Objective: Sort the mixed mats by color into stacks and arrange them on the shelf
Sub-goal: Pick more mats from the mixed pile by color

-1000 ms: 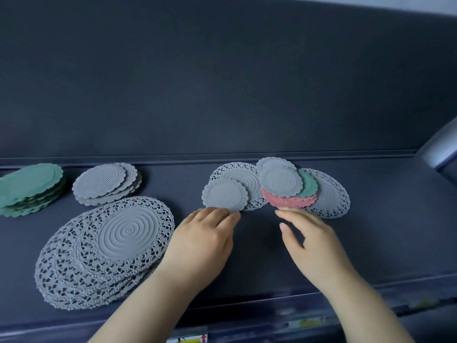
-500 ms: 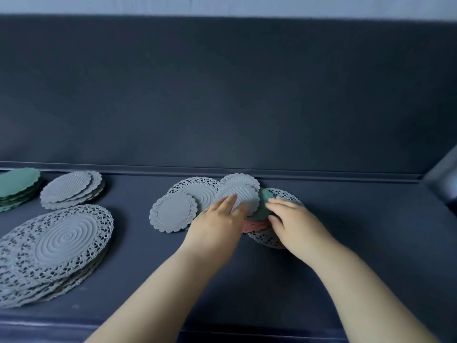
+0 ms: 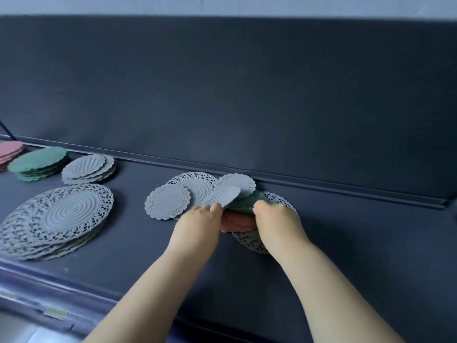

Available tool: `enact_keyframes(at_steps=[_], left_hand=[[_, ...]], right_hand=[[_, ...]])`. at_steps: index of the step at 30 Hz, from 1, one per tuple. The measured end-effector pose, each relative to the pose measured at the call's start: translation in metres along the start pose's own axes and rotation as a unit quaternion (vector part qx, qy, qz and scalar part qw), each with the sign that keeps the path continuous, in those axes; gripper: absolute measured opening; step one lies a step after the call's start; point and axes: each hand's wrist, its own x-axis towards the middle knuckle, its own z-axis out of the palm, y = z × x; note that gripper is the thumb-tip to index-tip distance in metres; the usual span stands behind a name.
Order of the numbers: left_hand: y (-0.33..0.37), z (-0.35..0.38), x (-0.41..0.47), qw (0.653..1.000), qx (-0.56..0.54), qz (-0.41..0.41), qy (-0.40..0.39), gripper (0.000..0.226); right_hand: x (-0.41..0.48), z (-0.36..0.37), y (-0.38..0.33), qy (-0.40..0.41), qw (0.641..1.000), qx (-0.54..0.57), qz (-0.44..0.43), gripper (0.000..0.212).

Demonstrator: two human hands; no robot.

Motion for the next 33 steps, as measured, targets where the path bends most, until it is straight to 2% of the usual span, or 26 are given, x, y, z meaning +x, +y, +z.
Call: enact_keyframes(at_steps=[5, 8, 9, 13, 18, 21, 25, 31, 33], left_hand=[[-0.01, 0.001, -0.02, 0.987, -0.123, -0.064, 0.077, 0.01], [-0.018, -0.006, -0.03, 0.967, -0.198, -0.052, 0.154, 0.014], [-0.022, -0.009, -0.032, 0.96, -0.209, -0.05, 0.178, 0.014], [-0.037, -0.027, -0.041, 0.931, -0.258, -0.055, 0.251, 0.006], [-0.062, -0.044, -0.053, 0.917, -0.258, -0.046, 0.301, 0.014], [-0.091, -0.045, -0.064, 0.914, -0.239, -0.002, 0.327, 0.025], [-0.15, -0.04, -0.079, 0.912, -0.216, 0.039, 0.347, 0.024], [-0.263, -0.031, -0.118, 0.915, -0.202, 0.05, 0.345, 0.023], [-0.297, -0.026, -0.129, 0.917, -0.203, 0.051, 0.338, 0.03]], right_hand=[[-0.003, -0.001, -0.003, 0.064, 0.994, -0.078, -0.028, 0.022], [-0.006, -0.002, 0.003, 0.091, 0.995, 0.044, -0.013, 0.009], [-0.007, -0.002, 0.006, 0.103, 0.99, 0.095, -0.013, 0.011], [-0.013, -0.016, 0.003, 0.168, 0.946, 0.277, -0.005, 0.007], [-0.017, -0.034, -0.021, 0.204, 0.918, 0.338, 0.037, 0.011], [-0.023, -0.035, -0.055, 0.211, 0.919, 0.33, 0.046, 0.011], [-0.029, -0.027, -0.116, 0.223, 0.918, 0.324, 0.046, 0.011], [-0.029, -0.001, -0.228, 0.21, 0.909, 0.358, 0.028, 0.012], [-0.031, 0.01, -0.265, 0.202, 0.91, 0.362, 0.021, 0.012]])
